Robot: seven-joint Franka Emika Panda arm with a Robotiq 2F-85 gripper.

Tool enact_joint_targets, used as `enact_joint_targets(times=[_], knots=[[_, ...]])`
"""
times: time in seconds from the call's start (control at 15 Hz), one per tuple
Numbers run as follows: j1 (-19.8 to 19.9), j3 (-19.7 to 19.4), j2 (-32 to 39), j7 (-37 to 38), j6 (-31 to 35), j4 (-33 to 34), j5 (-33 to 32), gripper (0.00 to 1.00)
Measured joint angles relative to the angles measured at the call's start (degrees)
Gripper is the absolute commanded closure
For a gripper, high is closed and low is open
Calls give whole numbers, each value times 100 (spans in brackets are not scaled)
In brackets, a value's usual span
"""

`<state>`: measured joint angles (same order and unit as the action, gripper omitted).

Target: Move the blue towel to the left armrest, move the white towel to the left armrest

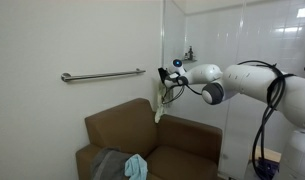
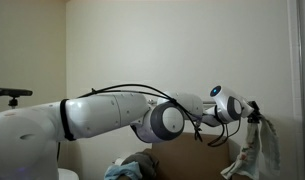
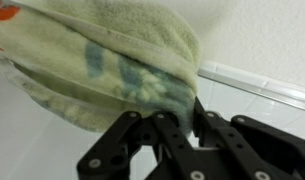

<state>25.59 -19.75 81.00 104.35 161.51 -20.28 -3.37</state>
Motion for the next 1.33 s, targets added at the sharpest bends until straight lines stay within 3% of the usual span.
enact_joint_targets(times=[0.47,0.6,0.87,0.93,1.13,1.33], knots=[[-47,554,31,-1228,-2033,-30,12,96],[-44,719,36,-1440,-2131,-73,45,91],[-38,870,19,-1446,-1993,-18,131,91],[-37,872,17,-1446,-1992,-18,137,96],[-40,920,21,-1508,-2042,-36,143,97],[-61,1375,10,-2565,-2134,-37,336,96]])
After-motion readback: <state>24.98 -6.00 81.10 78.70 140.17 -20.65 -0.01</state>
